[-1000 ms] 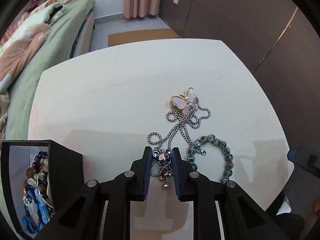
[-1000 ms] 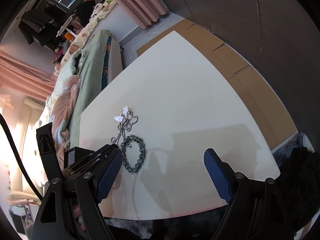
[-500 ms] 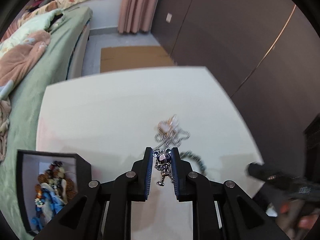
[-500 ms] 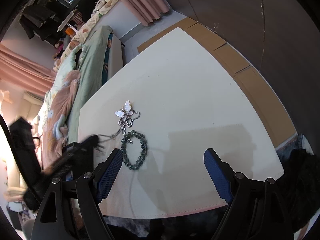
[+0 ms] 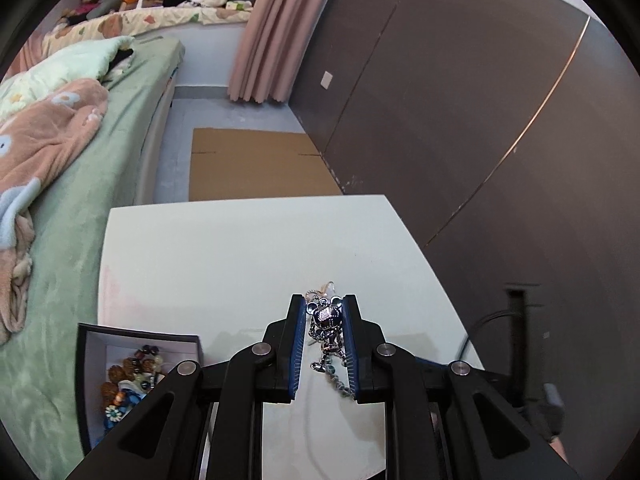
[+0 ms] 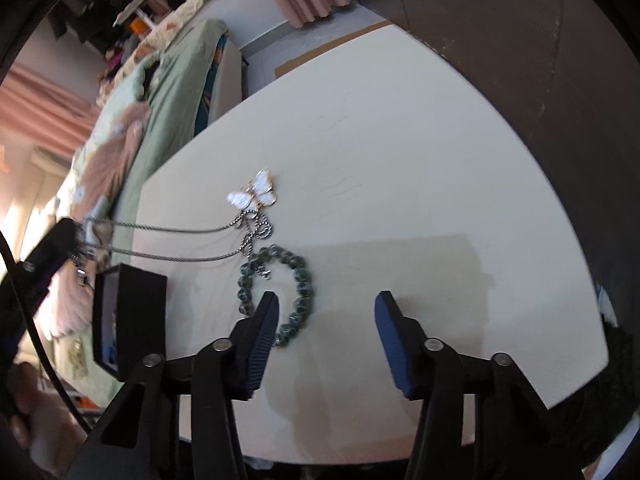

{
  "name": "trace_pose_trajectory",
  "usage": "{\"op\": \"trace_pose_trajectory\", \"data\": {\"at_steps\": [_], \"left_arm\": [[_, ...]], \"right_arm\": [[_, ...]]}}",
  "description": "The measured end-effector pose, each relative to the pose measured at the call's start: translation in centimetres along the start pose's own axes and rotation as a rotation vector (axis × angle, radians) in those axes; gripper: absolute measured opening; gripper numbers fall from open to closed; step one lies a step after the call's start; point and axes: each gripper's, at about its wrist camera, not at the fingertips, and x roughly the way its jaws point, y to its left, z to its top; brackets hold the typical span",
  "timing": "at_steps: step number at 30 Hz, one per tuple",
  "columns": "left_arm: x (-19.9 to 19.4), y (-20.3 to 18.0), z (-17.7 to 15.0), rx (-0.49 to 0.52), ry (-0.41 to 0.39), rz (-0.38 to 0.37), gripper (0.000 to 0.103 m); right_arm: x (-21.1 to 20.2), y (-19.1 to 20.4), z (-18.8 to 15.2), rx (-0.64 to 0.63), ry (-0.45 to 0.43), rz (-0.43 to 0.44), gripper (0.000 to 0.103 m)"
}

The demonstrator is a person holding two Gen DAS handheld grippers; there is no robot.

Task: Organize jewelry
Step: 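Lift the silver chain with the left gripper while the right gripper grasps the green bead bracelet, then carry the chain and bracelet over the black box and open both grippers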

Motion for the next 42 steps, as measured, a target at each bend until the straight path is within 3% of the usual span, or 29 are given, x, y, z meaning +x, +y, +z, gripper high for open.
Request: {"op": "trace_pose_trajectory", "data": {"at_steps": [7, 11, 15, 26, 37, 42], "left_arm": [[-3.0, 0.9, 0.5, -0.019, -0.059, -0.022, 0.019], [-4.9, 1.3, 1.0, -0.027, -0.098, -0.035, 0.019], [-7.3, 1.5, 1.4, -0.033, -0.146, -0.046, 0.019], [-12.5, 0.0, 2.8, -0.017, -0.254, -0.042, 0.018], [-18.2, -2.2, 5.6, 0.056, -0.362, 0.019, 0.018], [-21.7, -2.4, 6.7, 0.082, -0.432, 0.056, 0.018]], "right_arm": [[2.0, 3.0, 0.2, -0.095, 0.005, -0.115, 0.038], [2.1, 3.3, 0.6, -0.115, -0.007, -0.187, 0.012], [1.0, 2.4, 0.7, -0.062, 0.003, -0.106, 0.011], [-5.3, 4.6, 1.0, -0.065, -0.138, 0.028, 0.01], [-7.5, 7.2, 1.4, -0.034, -0.222, 0.206, 0.01], [-7.0, 7.3, 0.8, -0.03, -0.231, 0.245, 0.01]]}}
